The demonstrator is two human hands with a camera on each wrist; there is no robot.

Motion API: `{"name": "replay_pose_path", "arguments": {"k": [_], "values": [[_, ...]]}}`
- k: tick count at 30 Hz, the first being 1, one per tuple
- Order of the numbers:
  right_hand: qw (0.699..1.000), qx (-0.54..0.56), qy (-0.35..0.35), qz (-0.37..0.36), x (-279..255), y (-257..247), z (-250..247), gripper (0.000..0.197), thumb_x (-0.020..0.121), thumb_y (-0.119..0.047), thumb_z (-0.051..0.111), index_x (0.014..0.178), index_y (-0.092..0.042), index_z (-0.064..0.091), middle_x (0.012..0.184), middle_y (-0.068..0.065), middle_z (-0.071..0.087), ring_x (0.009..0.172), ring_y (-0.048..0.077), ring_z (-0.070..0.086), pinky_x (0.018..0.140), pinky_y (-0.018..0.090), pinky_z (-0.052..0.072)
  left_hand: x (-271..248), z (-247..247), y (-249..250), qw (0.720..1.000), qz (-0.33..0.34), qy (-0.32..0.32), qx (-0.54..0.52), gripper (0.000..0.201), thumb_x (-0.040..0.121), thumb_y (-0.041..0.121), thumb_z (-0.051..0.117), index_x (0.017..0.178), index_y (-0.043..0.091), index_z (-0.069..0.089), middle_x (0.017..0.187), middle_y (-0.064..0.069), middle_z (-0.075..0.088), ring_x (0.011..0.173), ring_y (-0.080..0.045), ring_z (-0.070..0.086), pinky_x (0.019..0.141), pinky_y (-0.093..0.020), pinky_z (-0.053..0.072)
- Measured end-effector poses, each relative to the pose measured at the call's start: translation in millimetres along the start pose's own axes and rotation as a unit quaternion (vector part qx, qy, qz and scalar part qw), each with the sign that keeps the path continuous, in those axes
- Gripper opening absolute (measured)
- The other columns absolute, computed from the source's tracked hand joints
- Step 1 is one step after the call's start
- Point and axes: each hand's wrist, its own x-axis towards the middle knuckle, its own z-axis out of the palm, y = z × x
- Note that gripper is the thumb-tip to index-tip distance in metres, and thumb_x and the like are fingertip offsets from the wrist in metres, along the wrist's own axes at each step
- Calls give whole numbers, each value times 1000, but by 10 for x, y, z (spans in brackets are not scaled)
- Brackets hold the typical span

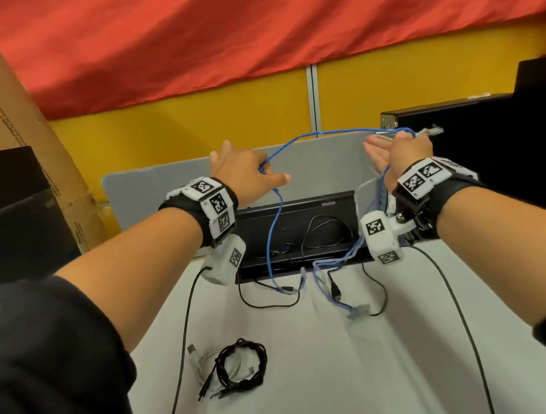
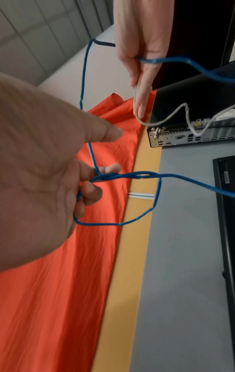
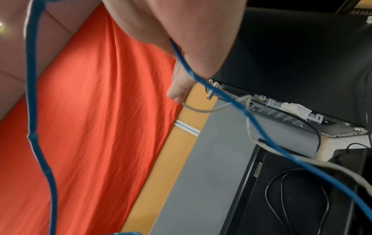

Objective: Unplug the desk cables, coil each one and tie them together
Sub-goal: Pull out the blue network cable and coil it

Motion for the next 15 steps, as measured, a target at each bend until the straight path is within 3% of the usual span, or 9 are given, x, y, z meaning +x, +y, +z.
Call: {"name": "replay_pose_path", "arguments": {"k": [3,6,8,10,12,13,14,15], "values": [[989,-123,-42,64,-114,70,-16,43,104,-9,28,147,-12,24,117,28,62,96,34,67,56,34,60,-28,50,22,1000,7,-10,0,40,88,60,51,79,22,62,69,3,51,96,-23,32,77,-39,25],[956,-241,-84,146,-341,158,-156,36,103,-2,29,137,-11,35,124,28,60,105,40,64,54,37,60,-50,98,42,1000,5,-17,-12,34,97,42,42,87,23,67,70,2,51,97,-25,33,75,-38,22],[927,-309,-110,182,-445,224,-213,38,104,-10,33,142,-7,33,125,27,59,102,41,65,58,40,60,-56,113,51,999,-4,-22,-26,34,98,39,40,86,24,68,72,2,53,99,-26,35,76,-38,22],[871,-435,-113,199,-530,270,-249,47,103,-33,41,141,-6,35,116,27,64,81,34,68,52,35,55,-57,109,42,999,-13,-20,-28,36,99,39,40,84,24,68,73,1,54,99,-26,36,77,-39,23],[786,-583,-110,174,-541,273,-298,55,96,-48,49,129,-4,45,85,18,70,47,18,50,40,25,41,-60,84,13,999,-22,-15,-24,37,99,39,38,83,24,68,74,0,56,99,-26,37,79,-39,25],[755,-628,-113,150,-524,253,-323,56,93,-51,54,121,-2,52,71,10,64,42,14,38,37,21,34,-62,65,-14,999,-29,-10,-20,38,100,39,38,83,24,68,76,-1,58,100,-27,38,80,-40,25],[742,-646,-122,132,-500,225,-347,54,90,-50,58,115,-2,58,61,4,55,40,12,32,36,19,29,-63,48,-51,999,-37,-5,-17,38,100,38,37,83,24,68,78,-2,60,102,-28,39,81,-41,26],[751,-633,-138,126,-483,183,-370,48,88,-47,63,110,-5,62,57,1,45,41,11,28,36,19,26,-65,30,-96,999,-46,0,-14,38,100,38,38,83,23,68,81,-3,62,104,-29,39,81,-41,26]]}}
